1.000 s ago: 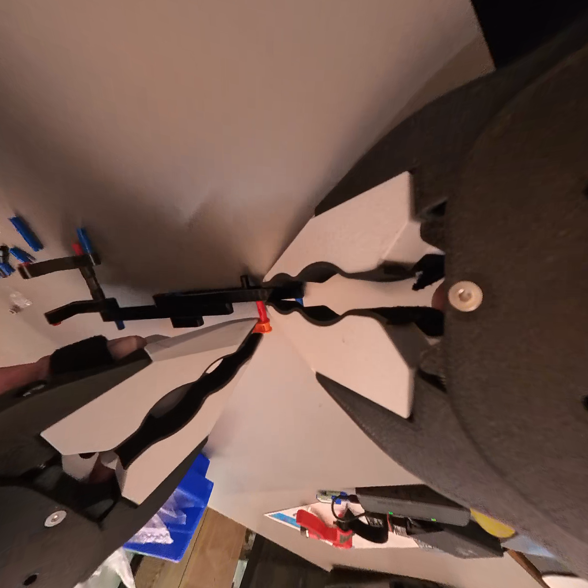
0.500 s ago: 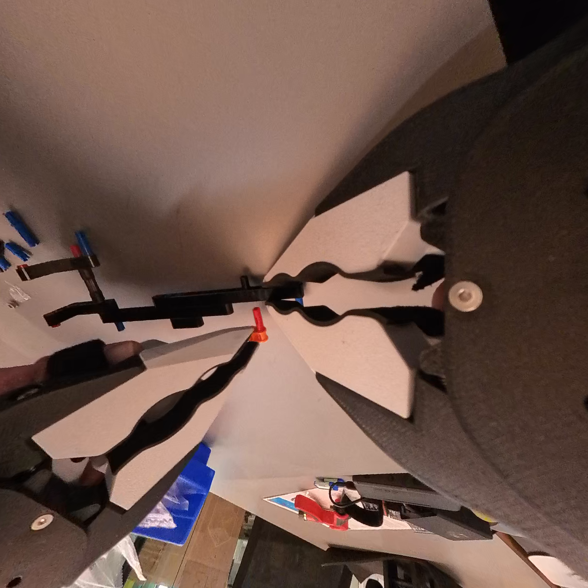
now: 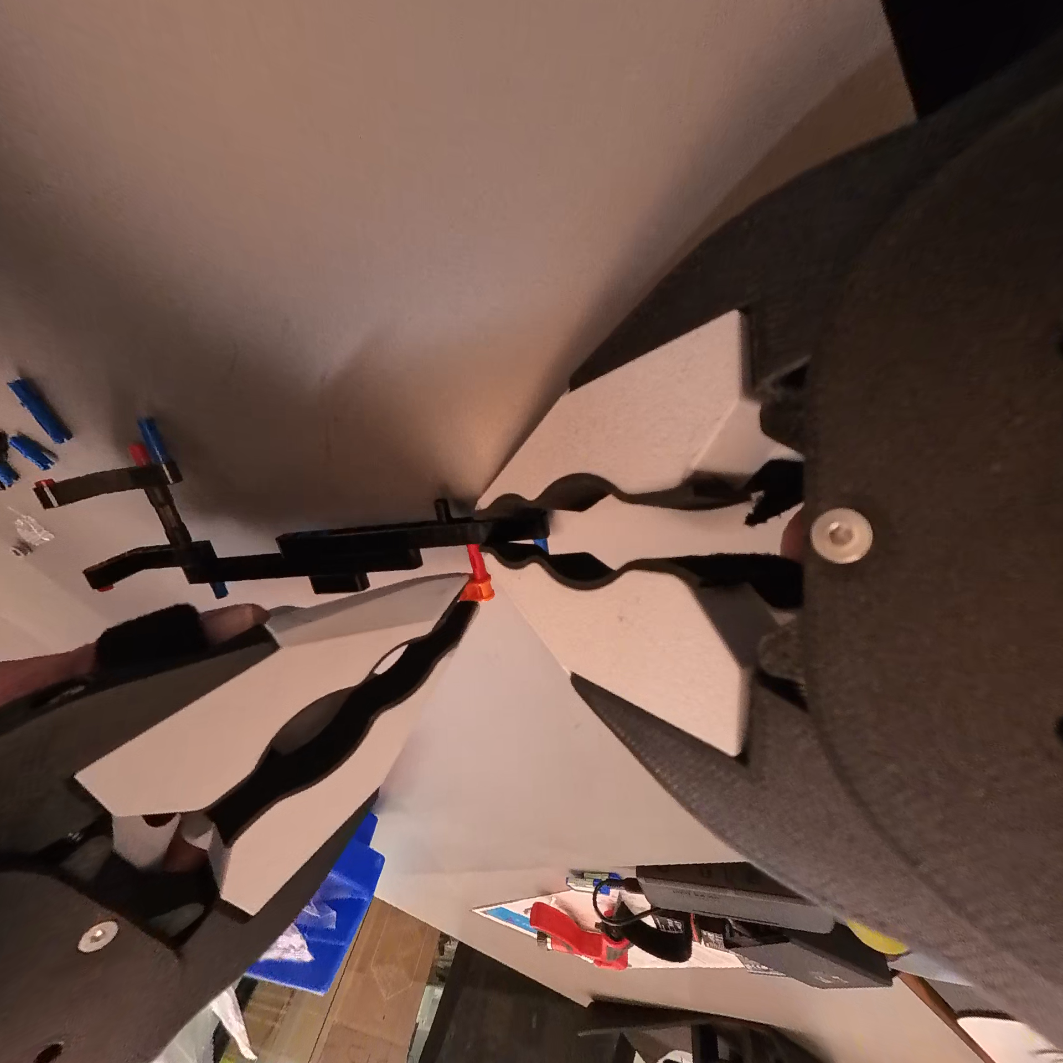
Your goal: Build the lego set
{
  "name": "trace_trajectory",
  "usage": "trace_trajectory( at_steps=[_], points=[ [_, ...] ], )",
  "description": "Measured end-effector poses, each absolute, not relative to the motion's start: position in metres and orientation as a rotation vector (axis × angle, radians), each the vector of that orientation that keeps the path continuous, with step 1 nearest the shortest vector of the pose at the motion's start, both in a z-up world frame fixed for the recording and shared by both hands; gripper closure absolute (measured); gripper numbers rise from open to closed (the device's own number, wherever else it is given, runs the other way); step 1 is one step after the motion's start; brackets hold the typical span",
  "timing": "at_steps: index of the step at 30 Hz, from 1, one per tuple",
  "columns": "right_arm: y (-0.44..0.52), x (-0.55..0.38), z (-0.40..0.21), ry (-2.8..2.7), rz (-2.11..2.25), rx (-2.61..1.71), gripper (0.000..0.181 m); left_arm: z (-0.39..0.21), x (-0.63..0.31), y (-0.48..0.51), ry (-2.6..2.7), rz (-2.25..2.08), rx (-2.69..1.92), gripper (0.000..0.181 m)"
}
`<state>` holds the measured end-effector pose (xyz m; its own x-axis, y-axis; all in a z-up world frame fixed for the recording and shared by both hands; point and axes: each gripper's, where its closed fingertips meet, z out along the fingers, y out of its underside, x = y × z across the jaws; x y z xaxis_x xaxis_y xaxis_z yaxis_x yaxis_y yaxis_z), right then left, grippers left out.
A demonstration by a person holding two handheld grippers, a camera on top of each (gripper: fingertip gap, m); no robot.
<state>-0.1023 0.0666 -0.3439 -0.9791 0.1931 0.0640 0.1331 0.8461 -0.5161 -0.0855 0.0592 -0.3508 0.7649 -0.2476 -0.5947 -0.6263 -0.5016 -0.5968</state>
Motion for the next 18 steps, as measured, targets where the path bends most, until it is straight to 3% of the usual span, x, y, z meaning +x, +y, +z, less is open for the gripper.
trace_trajectory(
  at_steps=[18],
  points=[
    [0.0675,-0.1029,-0.3507,-2.945,0.859,-0.323,0.177,-0.3549,-0.0854,0.0597,0.572,0.322,-2.192,0.175]
  ],
)
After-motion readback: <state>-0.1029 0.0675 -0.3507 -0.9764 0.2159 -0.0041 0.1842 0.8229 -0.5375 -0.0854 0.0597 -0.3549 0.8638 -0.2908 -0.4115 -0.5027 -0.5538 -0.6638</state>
